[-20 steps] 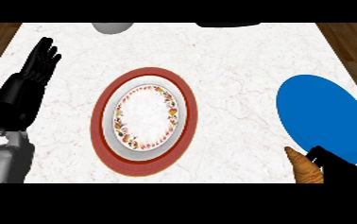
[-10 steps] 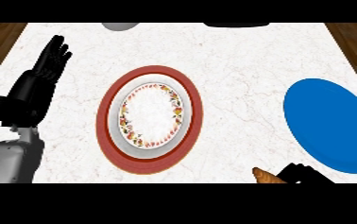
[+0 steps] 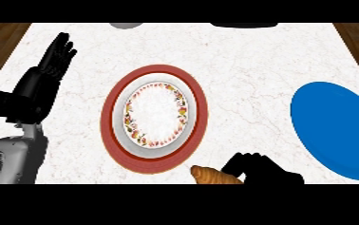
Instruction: Pick the croissant from the plate and place it in the plate
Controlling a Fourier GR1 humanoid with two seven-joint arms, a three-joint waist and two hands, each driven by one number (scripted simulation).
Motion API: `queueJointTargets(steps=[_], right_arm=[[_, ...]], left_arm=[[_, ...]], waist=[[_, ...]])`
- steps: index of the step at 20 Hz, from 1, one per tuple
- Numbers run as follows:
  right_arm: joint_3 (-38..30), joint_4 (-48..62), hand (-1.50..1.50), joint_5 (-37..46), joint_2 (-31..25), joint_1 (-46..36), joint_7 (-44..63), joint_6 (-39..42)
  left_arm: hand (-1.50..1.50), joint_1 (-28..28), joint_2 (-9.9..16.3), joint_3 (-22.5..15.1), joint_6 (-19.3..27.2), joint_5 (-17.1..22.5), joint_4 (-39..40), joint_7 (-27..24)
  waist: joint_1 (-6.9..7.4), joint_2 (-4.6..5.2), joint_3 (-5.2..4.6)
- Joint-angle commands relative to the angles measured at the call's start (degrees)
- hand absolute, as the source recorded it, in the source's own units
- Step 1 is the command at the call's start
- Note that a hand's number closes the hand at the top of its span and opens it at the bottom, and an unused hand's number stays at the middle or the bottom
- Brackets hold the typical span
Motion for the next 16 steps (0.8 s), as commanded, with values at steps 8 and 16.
queueJointTargets(steps=[8, 16], right_arm=[[-3.2, 25.3, 1.5, -14.8, 5.5, -28.8, 13.9, -11.5], [-9.4, 50.0, 1.5, -24.0, 5.6, -41.9, 9.3, -20.0]], left_arm=[[0.0, -1.9, -0.7, -0.9, 0.0, -1.4, -0.8, 1.1], [0.0, 0.5, -2.5, -2.0, 0.2, -2.1, -2.3, -0.3]], waist=[[1.39, 0.25, 0.07], [2.32, 0.47, 0.09]])
